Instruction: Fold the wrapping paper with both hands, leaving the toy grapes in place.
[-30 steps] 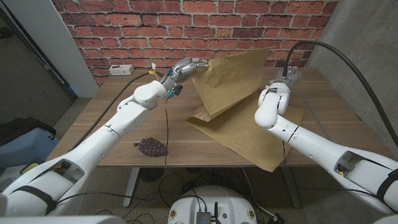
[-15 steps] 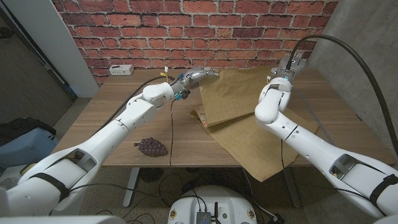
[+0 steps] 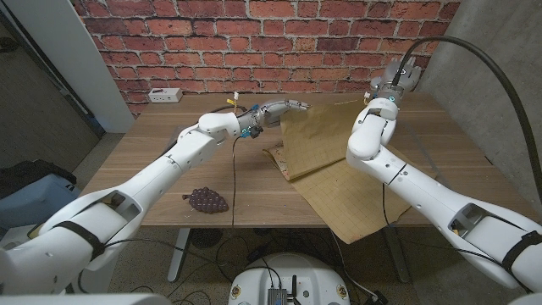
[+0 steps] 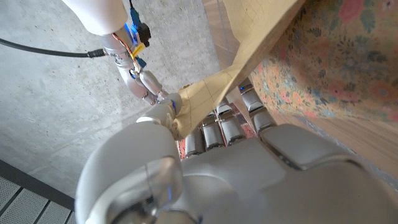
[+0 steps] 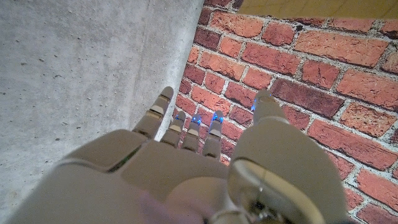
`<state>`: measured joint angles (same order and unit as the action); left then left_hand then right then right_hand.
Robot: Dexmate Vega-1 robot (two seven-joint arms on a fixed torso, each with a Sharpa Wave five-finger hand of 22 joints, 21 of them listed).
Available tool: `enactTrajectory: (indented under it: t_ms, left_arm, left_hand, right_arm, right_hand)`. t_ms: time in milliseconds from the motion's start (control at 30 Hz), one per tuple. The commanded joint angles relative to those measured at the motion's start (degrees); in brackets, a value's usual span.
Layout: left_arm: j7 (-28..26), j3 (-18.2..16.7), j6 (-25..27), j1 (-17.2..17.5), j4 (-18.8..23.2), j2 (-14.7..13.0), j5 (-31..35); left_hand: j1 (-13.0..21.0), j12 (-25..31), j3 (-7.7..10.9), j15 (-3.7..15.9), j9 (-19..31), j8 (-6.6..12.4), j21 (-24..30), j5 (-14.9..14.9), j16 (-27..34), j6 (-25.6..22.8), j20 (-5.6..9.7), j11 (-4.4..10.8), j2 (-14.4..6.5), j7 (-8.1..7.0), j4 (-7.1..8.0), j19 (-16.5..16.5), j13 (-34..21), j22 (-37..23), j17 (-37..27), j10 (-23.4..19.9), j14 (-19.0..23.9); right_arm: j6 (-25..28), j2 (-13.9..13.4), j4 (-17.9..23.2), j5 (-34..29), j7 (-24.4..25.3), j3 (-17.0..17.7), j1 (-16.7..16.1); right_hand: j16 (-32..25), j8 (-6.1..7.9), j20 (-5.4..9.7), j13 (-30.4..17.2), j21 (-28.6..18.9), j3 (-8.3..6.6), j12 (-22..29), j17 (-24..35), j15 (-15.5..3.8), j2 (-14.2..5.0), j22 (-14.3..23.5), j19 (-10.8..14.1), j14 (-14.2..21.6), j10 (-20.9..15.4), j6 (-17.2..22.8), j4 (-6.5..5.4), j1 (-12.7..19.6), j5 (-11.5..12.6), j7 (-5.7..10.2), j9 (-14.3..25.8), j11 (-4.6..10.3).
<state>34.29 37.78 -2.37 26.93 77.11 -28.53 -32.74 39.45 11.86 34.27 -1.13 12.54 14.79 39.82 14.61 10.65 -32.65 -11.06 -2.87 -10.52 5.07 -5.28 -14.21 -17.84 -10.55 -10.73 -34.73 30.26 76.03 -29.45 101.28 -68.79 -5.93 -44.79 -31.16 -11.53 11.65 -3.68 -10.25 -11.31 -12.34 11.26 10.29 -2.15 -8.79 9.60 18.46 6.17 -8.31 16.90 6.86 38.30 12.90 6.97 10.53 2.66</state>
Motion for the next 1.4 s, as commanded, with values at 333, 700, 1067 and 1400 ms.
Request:
enactTrajectory:
  t_ms: [333, 700, 1067, 1400]
  left_arm:
    - [16.2, 6.0, -0.1, -6.4, -7.9, 4.4, 1.0]
    - [30.6, 8.4, -2.7, -10.2, -16.3, 8.7, -0.1]
    - [32.2, 6.7, -2.4, -8.9, -20.2, 12.0, -3.2]
    - [13.3, 3.9, -0.5, -3.2, -1.5, 1.6, 4.7]
  left_hand:
    - [-7.0, -0.8, -2.74, -1.54, -1.3, -3.73, -1.7, -1.5, -0.1, 3.5, -0.84, -1.45, 4.7, 1.61, 1.35, 1.6, 2.3, 0.0, 0.2, 3.4, -3.5]
    - [-19.4, -0.9, -10.73, -5.24, -1.9, -4.37, -6.7, -4.7, 0.0, 13.9, -1.32, -4.51, 12.6, -4.38, 3.29, 6.0, 5.0, 0.1, 0.1, 12.3, -11.0]
    - [-21.9, 3.2, -11.60, -0.48, -1.8, -1.19, -7.8, -4.0, 2.3, 0.1, 1.33, -2.30, 12.1, -0.48, 2.78, 0.1, 6.2, 0.1, 0.6, 0.3, -0.7]
    - [-18.7, 2.3, -9.02, -0.69, -1.7, -2.16, -8.3, -3.9, 1.1, -0.5, 0.75, -2.47, 8.7, -0.97, 0.91, -1.6, 6.2, 0.1, 0.7, 0.7, -0.9]
  right_arm:
    - [-1.2, -2.9, 3.3, 8.7, 10.6, -5.3, 4.4]
    - [-1.2, -3.9, 3.2, 11.6, 11.5, -8.0, 6.4]
    - [-1.2, -4.6, 3.4, 14.3, 13.0, -9.6, 7.5]
    - [0.7, -6.6, 5.5, 16.3, 12.2, -11.6, 8.0]
  right_hand:
    - [-0.5, -0.25, 0.11, -0.2, -0.4, 0.23, 0.2, 0.0, -1.38, 0.01, 0.1, 1.1, 0.9, -0.9, 0.3, -0.26, -0.2, -0.5, 0.02, 0.2, -0.31]
    - [-0.4, -0.31, 0.22, -0.2, -0.4, 0.40, 0.1, 0.0, -1.46, 0.13, 0.1, 1.4, 1.1, -1.0, 0.5, -0.44, -0.7, -0.9, 0.08, 0.2, -0.36]
    - [-0.4, -0.38, 0.17, -0.2, -0.3, 0.36, 0.1, 0.0, -1.47, 0.12, 0.1, 1.6, 1.5, -1.1, 0.5, -0.37, -0.8, -1.0, 0.14, 0.2, -0.42]
    - [-0.3, -0.46, 0.13, -0.2, -0.3, 0.35, 0.0, 0.0, -1.52, 0.06, 0.1, 1.7, 1.5, -1.1, 0.5, -0.40, -0.9, -1.1, 0.15, 0.2, -0.32]
